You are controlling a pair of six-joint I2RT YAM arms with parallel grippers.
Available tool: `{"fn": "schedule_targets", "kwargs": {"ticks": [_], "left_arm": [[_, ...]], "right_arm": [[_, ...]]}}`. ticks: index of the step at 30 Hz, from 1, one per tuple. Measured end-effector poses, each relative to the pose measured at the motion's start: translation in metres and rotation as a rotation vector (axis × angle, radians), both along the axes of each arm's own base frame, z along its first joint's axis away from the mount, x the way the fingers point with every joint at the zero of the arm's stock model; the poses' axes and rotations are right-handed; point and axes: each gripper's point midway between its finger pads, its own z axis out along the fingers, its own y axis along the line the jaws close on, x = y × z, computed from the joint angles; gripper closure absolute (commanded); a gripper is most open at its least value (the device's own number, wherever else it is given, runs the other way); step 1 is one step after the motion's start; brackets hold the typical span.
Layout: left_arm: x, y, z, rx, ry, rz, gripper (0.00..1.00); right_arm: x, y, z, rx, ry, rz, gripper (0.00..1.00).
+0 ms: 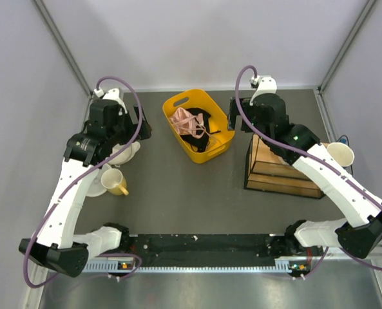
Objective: Unzip the laundry bag and remove the bra
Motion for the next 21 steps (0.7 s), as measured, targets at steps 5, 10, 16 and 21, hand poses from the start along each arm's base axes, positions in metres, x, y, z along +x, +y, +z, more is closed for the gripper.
{"fn": "schedule_targets", "kwargs": {"ticks": [5,10,16,21], "left_arm": [[0.002,0.003,-0.003,0.007,0.002,0.022,0.01],[0.003,0.004,-0.011,0.003,-0.002,0.031,0.01],[0.003,0.009,-0.018,0.025,-0.002,0.048,0.01],[0.002,0.008,-0.026,0.028,-0.006,0.041,0.01]], "right_arm": [[0.0,0.0,-0.002,-0.006,0.008,0.0,0.01],[-0.001,-0.001,-0.005,-0.012,0.015,0.0,0.01],[0.002,0.002,-0.01,-0.021,0.027,0.0,0.01],[0.006,0.006,-0.022,-0.039,0.055,0.002,0.01]]}}
